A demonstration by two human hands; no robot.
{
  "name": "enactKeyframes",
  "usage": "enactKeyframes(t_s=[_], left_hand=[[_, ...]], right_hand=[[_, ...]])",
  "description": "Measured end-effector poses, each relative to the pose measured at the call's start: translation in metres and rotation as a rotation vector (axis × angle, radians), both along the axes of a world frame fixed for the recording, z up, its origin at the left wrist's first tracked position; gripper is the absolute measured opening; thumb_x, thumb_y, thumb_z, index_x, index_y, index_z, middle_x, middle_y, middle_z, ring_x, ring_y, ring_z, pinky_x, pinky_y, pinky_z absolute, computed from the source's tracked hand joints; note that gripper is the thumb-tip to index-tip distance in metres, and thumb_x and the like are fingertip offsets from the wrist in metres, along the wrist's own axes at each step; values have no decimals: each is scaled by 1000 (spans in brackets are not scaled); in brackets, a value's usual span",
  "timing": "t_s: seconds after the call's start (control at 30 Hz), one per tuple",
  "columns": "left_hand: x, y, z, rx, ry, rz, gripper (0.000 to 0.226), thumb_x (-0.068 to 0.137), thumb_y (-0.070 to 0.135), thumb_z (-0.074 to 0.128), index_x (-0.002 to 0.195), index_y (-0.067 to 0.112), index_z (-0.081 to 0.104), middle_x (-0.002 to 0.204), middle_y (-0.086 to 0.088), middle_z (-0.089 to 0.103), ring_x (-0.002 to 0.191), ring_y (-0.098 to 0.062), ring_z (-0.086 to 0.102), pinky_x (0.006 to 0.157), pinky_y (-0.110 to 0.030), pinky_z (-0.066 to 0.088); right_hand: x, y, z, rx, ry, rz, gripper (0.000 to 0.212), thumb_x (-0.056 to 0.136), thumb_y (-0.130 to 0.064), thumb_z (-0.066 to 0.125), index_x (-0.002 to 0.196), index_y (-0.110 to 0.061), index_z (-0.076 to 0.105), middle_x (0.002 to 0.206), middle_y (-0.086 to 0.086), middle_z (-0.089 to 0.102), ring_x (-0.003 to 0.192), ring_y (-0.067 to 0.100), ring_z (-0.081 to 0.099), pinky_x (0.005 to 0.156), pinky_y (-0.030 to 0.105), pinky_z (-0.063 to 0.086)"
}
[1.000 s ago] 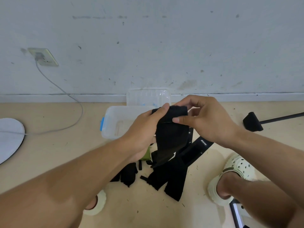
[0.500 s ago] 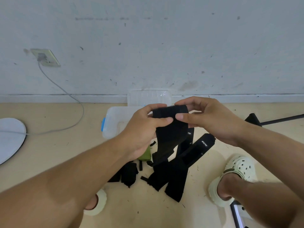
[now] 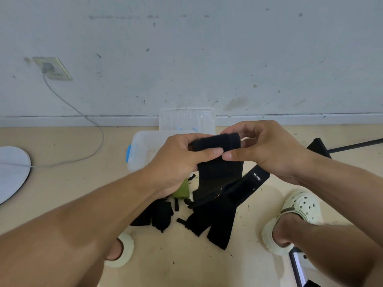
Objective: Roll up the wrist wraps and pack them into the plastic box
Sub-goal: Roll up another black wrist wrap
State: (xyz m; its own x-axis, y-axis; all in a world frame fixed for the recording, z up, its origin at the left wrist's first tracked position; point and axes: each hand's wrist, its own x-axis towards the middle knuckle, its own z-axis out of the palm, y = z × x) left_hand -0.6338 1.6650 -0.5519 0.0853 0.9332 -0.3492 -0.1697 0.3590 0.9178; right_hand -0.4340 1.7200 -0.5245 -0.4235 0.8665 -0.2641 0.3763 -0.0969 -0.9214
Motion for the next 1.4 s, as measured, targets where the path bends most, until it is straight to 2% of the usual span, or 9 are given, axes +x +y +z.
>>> enactKeyframes(t_s=[0.1, 0.23, 0.47, 0.63, 0.77, 0.93, 1.13, 1.27, 1.4], left_hand=[[-1, 3, -1, 1, 33, 25, 28, 86, 12, 77, 114, 6, 75, 109, -11, 79, 102, -23, 77, 82, -30, 63], [2, 3, -2, -25, 54, 53, 28, 92, 16, 74, 119, 8, 73, 112, -11, 78, 105, -24, 75, 84, -31, 63], [10, -1, 5, -193, -3, -48, 51, 98, 63, 50, 131, 27, 65, 118, -4, 77, 112, -22, 73, 100, -48, 57], [8, -2, 4, -202, -98, 31, 37, 105, 41, 55, 132, 19, 67, 123, -8, 75, 117, -25, 71, 105, -51, 54], [5, 1, 4, -145, -141, 81, 31, 100, 13, 63, 131, 13, 65, 122, -11, 75, 110, -25, 73, 85, -37, 62], [3, 2, 1, -85, -109, 103, 40, 91, -2, 71, 129, 12, 66, 122, -15, 73, 107, -26, 75, 83, -35, 63], [3, 1, -5, -2, 4, 88, 46, 90, 6, 77, 131, 18, 62, 121, -9, 73, 112, -24, 72, 98, -44, 59], [5, -1, -7, -6, 56, 117, 45, 84, 24, 83, 126, 24, 63, 116, -7, 74, 108, -23, 74, 95, -48, 60], [3, 0, -7, 27, 141, 144, 33, 92, 14, 76, 123, 24, 67, 115, -4, 74, 109, -22, 72, 94, -45, 61]], right_hand=[[-5, -1, -4, 92, -24, -42, 29, 74, -9, 90, 93, -26, 78, 91, -5, 78, 82, 28, 75, 90, 42, 61], [-8, 1, -8, 95, -37, -51, 26, 75, -11, 90, 93, -24, 78, 90, -5, 77, 81, 29, 75, 92, 48, 60], [-7, 0, -3, 191, 29, -120, 27, 73, -8, 91, 89, -24, 75, 82, -3, 74, 79, 22, 72, 87, 51, 61], [-8, -2, -3, 162, 30, -53, 28, 70, -10, 93, 86, -26, 76, 86, 0, 77, 83, 14, 73, 81, 33, 58], [-4, 5, -1, -38, 41, -40, 38, 59, -38, 92, 92, -26, 78, 99, 1, 79, 94, 23, 75, 90, 54, 51], [-2, 9, -2, -132, 135, -66, 55, 65, -21, 86, 118, -20, 73, 104, 2, 77, 88, 18, 77, 71, 16, 56], [-5, -1, -14, -107, 143, -216, 82, 55, -38, 92, 131, -19, 68, 111, -4, 79, 104, 13, 75, 100, 34, 53], [-10, -15, -14, -69, 219, -215, 29, 83, -14, 81, 112, -19, 80, 100, -3, 81, 95, 12, 77, 87, 23, 60], [-11, -15, -15, -36, 146, -195, 30, 87, -10, 79, 114, -24, 79, 98, -4, 81, 90, 13, 78, 93, 31, 57]])
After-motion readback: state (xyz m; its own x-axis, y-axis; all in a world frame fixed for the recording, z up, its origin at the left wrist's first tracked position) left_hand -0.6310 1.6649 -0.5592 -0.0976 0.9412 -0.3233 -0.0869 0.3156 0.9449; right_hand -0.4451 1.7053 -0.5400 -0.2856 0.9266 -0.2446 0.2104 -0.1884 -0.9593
